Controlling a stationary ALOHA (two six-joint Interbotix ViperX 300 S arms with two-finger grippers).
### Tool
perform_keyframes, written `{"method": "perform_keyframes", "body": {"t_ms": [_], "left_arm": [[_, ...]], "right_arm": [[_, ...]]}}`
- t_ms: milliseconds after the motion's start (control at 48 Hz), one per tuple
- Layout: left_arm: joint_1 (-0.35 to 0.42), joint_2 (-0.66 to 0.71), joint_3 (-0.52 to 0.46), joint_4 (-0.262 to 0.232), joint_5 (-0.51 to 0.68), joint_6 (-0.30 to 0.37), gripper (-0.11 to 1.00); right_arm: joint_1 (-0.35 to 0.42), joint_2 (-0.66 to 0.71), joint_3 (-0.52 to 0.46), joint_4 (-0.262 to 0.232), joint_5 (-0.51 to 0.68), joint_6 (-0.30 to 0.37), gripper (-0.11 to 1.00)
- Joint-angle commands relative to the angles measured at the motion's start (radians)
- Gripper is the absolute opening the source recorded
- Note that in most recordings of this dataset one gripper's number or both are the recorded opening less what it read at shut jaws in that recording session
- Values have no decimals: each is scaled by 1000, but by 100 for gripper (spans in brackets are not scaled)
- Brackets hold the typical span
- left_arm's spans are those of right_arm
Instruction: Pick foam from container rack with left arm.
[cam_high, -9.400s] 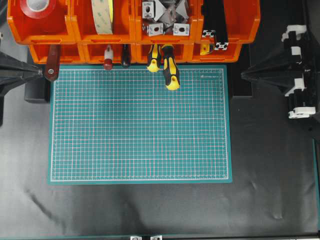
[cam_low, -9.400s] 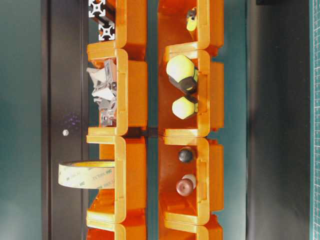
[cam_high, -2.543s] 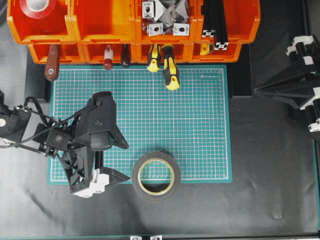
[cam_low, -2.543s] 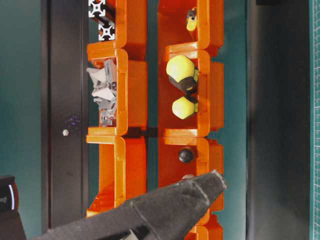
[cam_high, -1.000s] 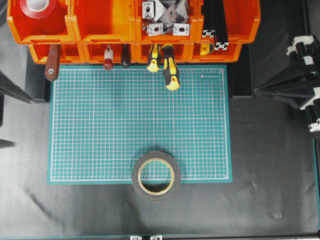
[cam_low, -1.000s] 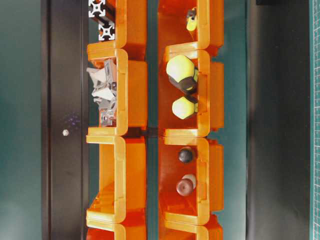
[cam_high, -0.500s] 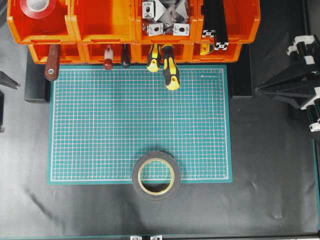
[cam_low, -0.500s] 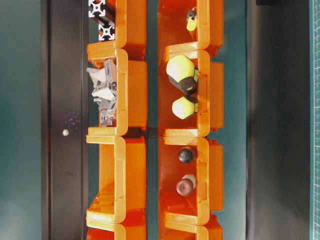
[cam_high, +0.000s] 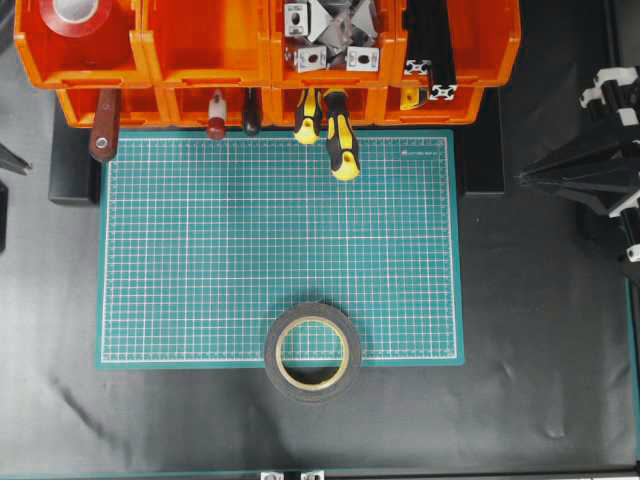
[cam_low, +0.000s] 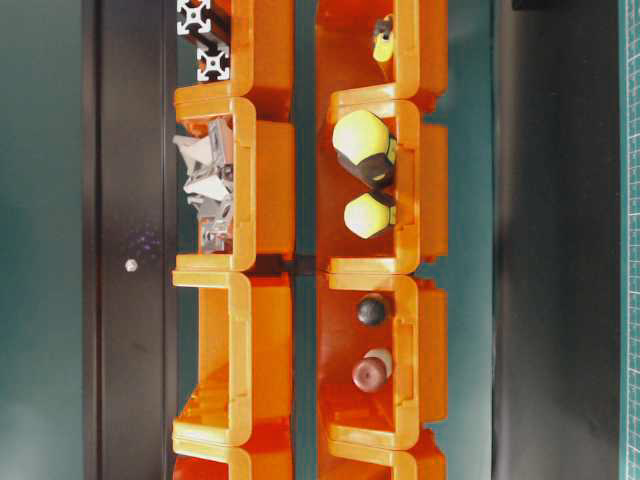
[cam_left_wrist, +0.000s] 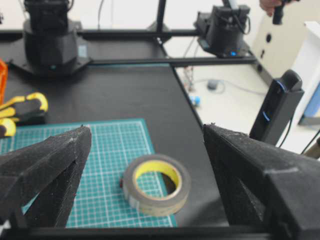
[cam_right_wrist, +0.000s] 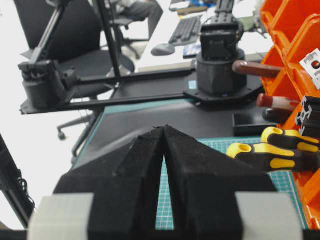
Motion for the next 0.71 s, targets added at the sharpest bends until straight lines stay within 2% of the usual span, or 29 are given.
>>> {"method": "perform_keyframes", "body": {"t_ms": [0, 313, 688], "left_arm": [[2, 0, -5, 2, -11, 2, 87], [0, 8, 3, 2, -34, -20, 87], [-18, -17, 11, 2, -181, -20, 87]], "right_arm": [[2, 6, -25, 2, -2, 2, 0], [2, 6, -23, 2, -2, 0, 0], [3, 5, -25, 2, 26, 2, 0]]}}
